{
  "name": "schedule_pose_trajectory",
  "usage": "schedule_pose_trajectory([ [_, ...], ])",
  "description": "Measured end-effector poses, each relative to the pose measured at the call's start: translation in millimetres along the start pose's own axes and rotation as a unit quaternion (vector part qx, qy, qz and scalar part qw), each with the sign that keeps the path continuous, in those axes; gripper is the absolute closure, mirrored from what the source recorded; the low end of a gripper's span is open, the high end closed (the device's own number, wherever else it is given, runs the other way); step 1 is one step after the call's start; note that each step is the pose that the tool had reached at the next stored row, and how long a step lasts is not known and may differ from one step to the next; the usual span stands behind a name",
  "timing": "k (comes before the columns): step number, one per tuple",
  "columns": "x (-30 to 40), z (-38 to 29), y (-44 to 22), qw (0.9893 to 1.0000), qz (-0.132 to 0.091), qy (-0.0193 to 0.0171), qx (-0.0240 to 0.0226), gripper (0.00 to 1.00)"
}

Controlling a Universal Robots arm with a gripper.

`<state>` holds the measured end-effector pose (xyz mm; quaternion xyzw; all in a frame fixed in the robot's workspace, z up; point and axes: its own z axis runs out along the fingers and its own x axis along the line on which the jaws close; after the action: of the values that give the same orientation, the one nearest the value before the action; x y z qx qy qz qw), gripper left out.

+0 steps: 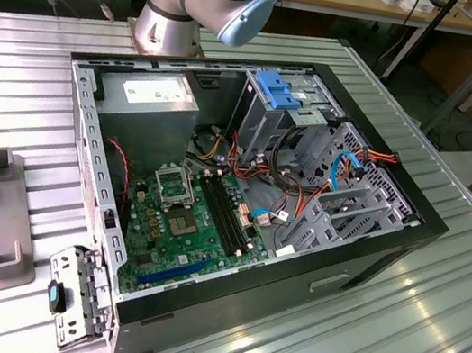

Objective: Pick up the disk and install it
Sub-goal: 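Reach for the disk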

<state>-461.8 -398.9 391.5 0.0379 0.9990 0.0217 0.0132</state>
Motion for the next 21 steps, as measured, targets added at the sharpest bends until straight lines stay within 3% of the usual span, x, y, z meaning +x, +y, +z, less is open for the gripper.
schedule_pose_trajectory([
  [4,1.8,0.0,-0.1,1.0000,0.000,0.0000,0.0000,0.89],
  [11,18.9,-0.4,-1.4,1.0000,0.000,0.0000,0.0000,0.89],
  [21,35.0,-0.8,-2.8,1.0000,0.000,0.0000,-0.0005,0.89],
])
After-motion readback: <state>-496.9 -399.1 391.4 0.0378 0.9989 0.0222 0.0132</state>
